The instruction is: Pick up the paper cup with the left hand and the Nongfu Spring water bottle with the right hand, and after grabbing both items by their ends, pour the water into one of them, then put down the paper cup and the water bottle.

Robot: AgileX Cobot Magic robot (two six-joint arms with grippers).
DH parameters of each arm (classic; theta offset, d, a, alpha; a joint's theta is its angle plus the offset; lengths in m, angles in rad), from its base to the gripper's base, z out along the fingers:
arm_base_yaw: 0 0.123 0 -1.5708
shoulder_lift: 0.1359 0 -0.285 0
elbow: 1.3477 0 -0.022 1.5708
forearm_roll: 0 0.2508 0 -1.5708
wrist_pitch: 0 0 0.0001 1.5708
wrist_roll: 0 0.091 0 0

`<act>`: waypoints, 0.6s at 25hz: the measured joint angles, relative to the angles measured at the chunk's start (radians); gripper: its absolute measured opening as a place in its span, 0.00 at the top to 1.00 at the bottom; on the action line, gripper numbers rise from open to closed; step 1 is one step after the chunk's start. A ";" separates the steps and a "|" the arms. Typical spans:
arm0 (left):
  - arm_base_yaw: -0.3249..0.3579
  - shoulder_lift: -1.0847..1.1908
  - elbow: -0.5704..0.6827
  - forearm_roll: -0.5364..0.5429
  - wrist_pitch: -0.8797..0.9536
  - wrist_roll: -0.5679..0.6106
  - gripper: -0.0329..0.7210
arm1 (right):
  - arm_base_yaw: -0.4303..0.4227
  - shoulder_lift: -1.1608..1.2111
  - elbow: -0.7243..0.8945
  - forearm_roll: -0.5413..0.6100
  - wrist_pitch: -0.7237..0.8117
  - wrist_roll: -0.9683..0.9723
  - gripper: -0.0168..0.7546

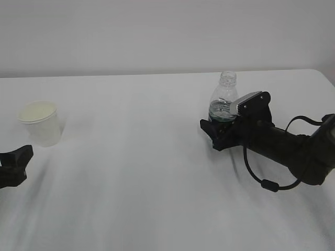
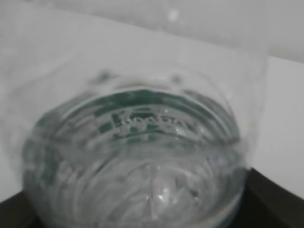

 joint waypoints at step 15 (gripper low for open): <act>0.000 0.000 0.000 0.000 0.000 0.000 0.22 | 0.000 0.002 0.000 0.004 -0.005 0.000 0.36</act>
